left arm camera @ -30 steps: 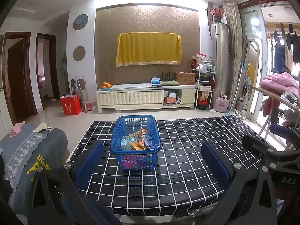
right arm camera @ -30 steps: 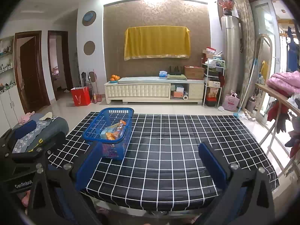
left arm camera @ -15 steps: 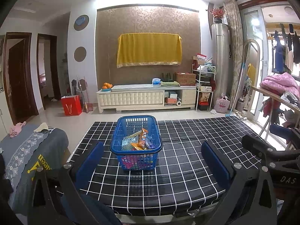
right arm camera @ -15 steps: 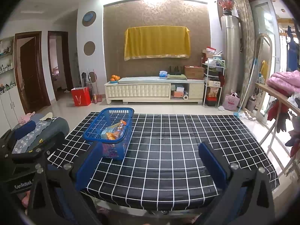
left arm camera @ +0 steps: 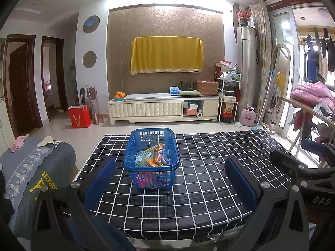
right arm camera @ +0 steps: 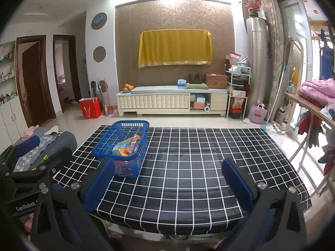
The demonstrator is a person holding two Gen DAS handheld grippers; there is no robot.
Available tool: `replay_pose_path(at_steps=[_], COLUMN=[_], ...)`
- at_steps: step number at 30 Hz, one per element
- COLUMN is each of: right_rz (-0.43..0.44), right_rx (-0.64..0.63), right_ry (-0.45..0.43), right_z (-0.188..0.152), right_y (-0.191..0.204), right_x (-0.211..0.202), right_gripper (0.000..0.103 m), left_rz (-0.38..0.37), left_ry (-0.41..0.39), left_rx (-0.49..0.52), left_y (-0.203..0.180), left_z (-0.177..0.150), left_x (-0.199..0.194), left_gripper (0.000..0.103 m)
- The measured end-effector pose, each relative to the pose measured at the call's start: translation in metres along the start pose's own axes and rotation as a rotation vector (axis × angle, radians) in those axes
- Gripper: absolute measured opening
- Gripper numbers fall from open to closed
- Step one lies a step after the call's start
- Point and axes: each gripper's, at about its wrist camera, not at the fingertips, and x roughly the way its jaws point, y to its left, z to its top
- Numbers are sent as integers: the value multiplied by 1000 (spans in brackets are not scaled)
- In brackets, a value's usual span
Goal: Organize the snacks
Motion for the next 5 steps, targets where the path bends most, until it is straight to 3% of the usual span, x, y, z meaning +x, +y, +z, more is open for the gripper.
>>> replay_pose_path(at_steps=[5], right_rz=[-3], right_rx=[-2], right_ry=[-6], right_z=[0], right_y=[1], right_x=[-4], right_gripper=[103], left_rz=[-1], left_ry=[-6], left_rx=[-3], left_y=[0], left_z=[1], left_x=[-4], left_gripper=[103])
